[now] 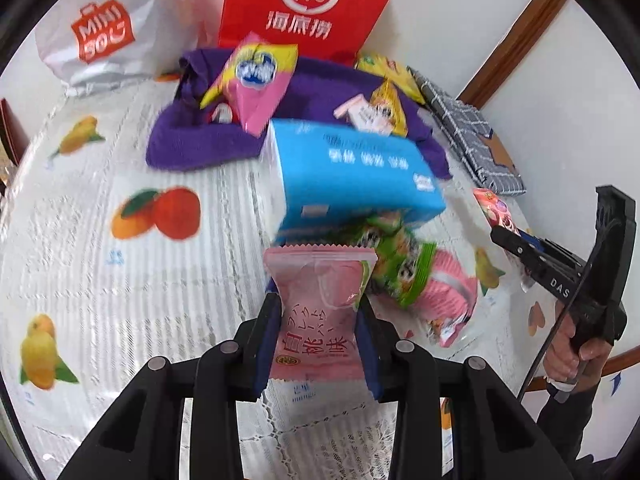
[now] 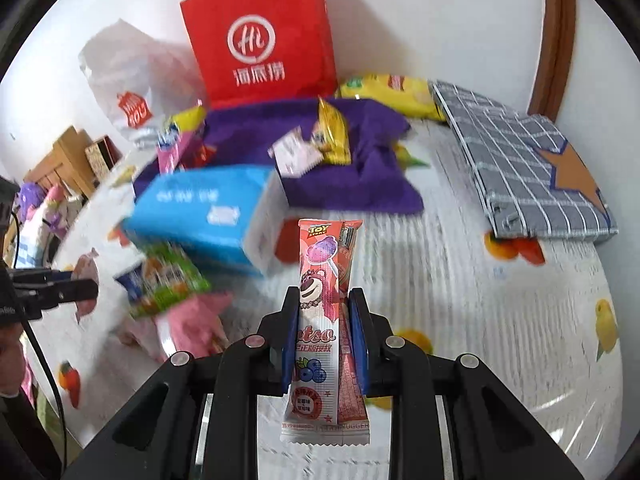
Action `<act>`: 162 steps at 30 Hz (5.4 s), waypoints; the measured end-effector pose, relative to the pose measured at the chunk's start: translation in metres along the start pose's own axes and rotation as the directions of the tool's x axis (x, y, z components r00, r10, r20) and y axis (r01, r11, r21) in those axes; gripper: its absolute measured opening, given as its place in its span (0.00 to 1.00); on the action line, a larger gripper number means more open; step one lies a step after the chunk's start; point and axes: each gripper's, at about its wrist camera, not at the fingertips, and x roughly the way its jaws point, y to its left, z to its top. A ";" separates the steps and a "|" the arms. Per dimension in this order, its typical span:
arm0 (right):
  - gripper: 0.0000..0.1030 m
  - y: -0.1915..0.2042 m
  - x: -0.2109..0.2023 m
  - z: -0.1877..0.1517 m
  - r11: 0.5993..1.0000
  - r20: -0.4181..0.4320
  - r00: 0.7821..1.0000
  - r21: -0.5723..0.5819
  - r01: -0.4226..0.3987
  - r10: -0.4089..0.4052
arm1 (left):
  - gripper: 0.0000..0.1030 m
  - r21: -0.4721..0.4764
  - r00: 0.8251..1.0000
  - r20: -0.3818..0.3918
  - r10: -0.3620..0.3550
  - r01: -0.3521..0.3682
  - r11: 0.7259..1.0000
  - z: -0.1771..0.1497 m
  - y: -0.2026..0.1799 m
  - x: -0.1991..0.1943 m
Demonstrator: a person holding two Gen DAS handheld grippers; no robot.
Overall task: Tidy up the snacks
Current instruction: 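Carry both held packets over the purple towel with both tools, then open both tools to drop the packets onto the purple towel, then move both tools back toward the snack pile beside the tissue pack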
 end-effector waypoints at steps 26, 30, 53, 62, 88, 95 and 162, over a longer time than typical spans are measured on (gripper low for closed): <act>0.23 0.038 0.041 0.185 0.999 0.158 0.987 -0.026 -0.036 0.039 | 0.34 -0.114 0.984 0.159 0.085 -0.067 0.991 0.168 0.043 -0.018; 0.23 0.037 0.057 0.200 0.999 0.153 0.988 -0.034 -0.013 0.018 | 0.34 -0.147 0.985 0.138 0.103 -0.082 0.986 0.183 0.055 -0.006; 0.23 0.035 0.134 0.187 0.998 0.022 1.000 -0.056 -0.002 0.004 | 0.33 -0.191 0.998 0.065 -0.013 0.025 0.981 0.197 0.070 0.054; 0.23 0.033 0.136 0.186 0.999 0.016 1.000 -0.053 -0.002 0.002 | 0.33 -0.185 1.000 0.023 -0.020 0.024 0.982 0.197 0.065 0.069; 0.24 0.038 0.157 0.184 0.998 -0.059 0.998 -0.066 -0.007 0.003 | 0.33 -0.174 1.000 -0.003 -0.020 0.019 0.985 0.195 0.065 0.081; 0.24 0.040 0.163 0.185 0.998 -0.082 0.997 -0.068 0.001 -0.007 | 0.33 -0.166 1.000 -0.020 -0.012 0.009 0.986 0.195 0.062 0.087; 0.83 0.026 0.013 0.146 0.990 0.096 0.985 0.024 0.142 -0.144 | 0.81 0.099 0.983 0.166 0.071 -0.089 0.991 0.179 -0.017 -0.011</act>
